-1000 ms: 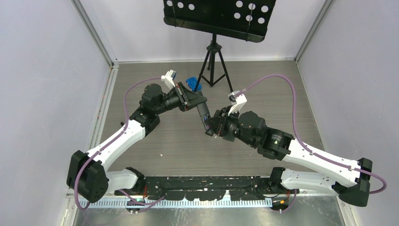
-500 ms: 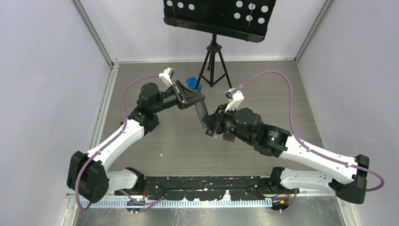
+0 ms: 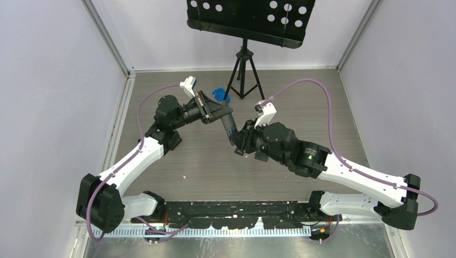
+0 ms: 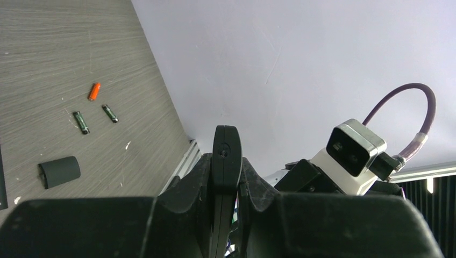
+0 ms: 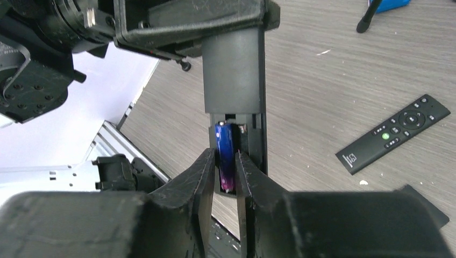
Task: Load the batteries into the remote control
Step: Load the battery into the remote control.
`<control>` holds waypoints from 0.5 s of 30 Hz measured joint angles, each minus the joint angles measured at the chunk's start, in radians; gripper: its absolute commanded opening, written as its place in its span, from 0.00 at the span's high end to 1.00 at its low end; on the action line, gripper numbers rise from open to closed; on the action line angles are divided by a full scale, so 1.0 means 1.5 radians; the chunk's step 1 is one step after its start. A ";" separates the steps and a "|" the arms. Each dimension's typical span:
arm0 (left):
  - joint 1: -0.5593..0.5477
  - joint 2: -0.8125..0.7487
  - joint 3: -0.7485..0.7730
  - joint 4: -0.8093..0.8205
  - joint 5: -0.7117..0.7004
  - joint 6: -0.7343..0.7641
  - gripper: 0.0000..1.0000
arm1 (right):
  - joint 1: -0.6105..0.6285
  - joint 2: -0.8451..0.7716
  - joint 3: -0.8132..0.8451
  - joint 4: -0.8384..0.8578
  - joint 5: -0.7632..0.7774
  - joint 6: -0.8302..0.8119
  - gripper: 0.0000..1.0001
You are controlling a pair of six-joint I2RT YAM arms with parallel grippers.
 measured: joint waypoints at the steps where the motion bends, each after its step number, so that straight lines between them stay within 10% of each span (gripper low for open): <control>1: 0.000 -0.003 -0.005 0.007 -0.001 -0.001 1.00 | 0.001 -0.004 0.000 -0.005 0.003 0.000 0.70; 15: 0.000 -0.011 -0.031 0.051 -0.017 -0.017 1.00 | 0.011 -0.010 0.042 -0.065 0.015 -0.002 0.44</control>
